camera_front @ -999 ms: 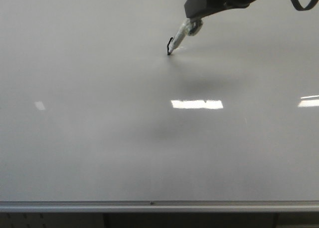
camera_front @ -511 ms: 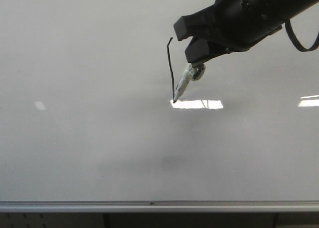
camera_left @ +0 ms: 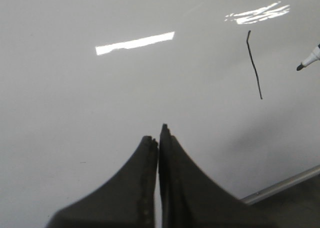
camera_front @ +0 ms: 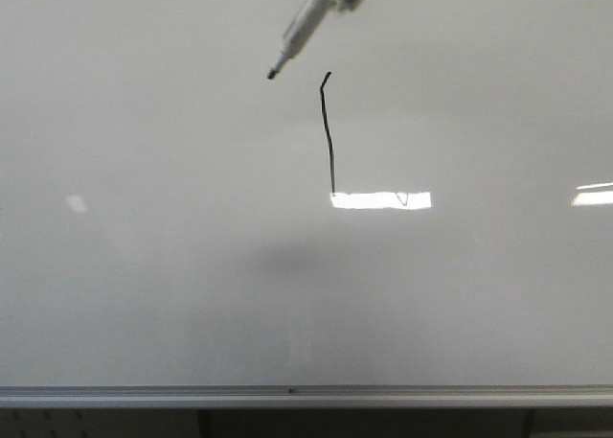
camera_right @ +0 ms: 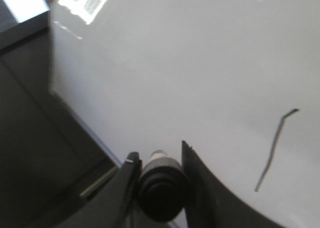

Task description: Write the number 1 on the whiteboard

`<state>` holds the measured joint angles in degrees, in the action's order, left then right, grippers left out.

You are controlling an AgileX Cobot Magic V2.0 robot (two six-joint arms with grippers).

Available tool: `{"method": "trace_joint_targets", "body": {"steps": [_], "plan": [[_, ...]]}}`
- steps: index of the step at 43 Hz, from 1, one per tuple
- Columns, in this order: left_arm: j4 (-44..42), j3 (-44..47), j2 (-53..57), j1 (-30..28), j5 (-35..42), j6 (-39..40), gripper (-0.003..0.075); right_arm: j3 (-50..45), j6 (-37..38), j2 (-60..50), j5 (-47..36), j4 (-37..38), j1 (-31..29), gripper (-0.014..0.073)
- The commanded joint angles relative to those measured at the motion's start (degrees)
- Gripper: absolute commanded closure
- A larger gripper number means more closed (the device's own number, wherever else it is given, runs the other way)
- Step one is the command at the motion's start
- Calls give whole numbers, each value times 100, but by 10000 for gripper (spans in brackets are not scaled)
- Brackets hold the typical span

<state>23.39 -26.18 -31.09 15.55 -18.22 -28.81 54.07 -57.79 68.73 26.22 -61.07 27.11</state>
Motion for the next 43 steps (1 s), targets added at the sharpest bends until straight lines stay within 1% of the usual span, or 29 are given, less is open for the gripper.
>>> {"method": "trace_joint_targets", "body": {"steps": [1,2,3,5,7,9,11,19,22,24,30,35,38,41,43], "plan": [[51,-388,-183,310,152,-176,554,338,29,-139,725,-58,-45,654],[51,-479,-253,462,66,-240,484,384,29,-120,984,-58,-45,654],[51,-517,-294,529,22,-277,456,413,29,-113,1118,-58,-45,654],[61,-671,-480,823,-186,-391,337,455,29,-107,1372,-58,-45,654],[61,-805,-676,1109,-338,-420,243,492,29,-99,1570,-58,-45,654],[61,-941,-891,1422,-431,-430,171,493,24,-99,1707,-56,-45,654],[61,-1082,-1118,1754,-501,-430,133,493,24,-99,1826,-34,-45,654],[-120,-1678,-2053,3064,-696,-627,134,493,19,-99,2283,35,-45,654],[-271,-1865,-2417,3416,-761,-627,134,493,-36,-99,2443,37,-45,654],[-337,-1945,-2604,3537,-761,-627,134,493,-44,-99,2507,37,-40,654],[-371,-2143,-3129,3629,-776,-627,134,493,-44,-99,2686,37,-39,654],[-371,-2233,-3318,3629,-777,-627,135,493,-44,-99,2737,37,-39,654],[-380,-2238,-3328,3629,-740,-627,151,493,-44,-99,2737,37,-39,654],[-380,-2238,-3328,3629,-740,-627,213,493,-44,-99,2737,37,-39,654],[-380,-2238,-3328,3629,-740,-627,273,493,-44,-99,2737,37,-39,654]]}}
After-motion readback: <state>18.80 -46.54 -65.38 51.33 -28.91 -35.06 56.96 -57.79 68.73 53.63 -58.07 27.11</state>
